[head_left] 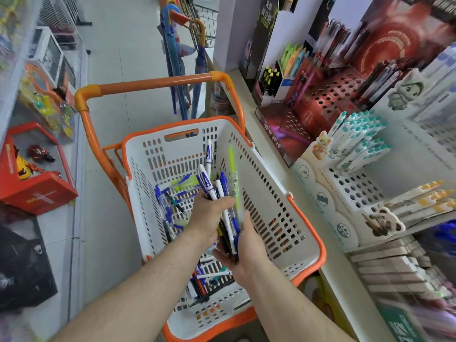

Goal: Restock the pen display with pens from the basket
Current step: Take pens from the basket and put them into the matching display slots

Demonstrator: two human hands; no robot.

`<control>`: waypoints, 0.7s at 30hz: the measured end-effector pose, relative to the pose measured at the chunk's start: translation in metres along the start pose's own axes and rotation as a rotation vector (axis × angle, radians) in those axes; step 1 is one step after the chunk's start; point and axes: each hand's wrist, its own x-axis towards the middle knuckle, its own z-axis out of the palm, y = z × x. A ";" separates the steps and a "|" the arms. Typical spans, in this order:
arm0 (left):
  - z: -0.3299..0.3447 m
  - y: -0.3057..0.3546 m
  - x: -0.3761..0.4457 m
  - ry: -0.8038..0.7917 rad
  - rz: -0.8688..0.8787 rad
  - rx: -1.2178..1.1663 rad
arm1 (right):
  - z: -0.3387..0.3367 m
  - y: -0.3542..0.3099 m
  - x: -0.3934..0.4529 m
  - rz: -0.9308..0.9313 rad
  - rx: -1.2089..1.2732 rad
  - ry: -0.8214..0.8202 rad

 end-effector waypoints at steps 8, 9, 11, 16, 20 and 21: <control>-0.012 -0.001 0.003 -0.121 -0.003 0.198 | -0.008 -0.041 -0.002 -0.468 -0.397 -0.035; -0.013 -0.002 0.002 -0.169 -0.010 0.213 | -0.005 -0.048 -0.001 -0.494 -0.383 -0.109; -0.012 -0.004 0.002 -0.249 -0.013 0.248 | 0.000 -0.060 -0.002 -0.473 -0.411 -0.141; -0.016 -0.002 0.003 -0.274 -0.041 0.347 | 0.006 -0.095 -0.015 -0.618 -0.279 0.136; -0.021 0.002 0.003 -0.318 -0.080 0.366 | 0.005 -0.117 -0.017 -0.641 -0.073 0.100; -0.020 0.004 0.003 -0.346 -0.071 0.382 | 0.005 -0.116 -0.016 -0.585 -0.165 0.065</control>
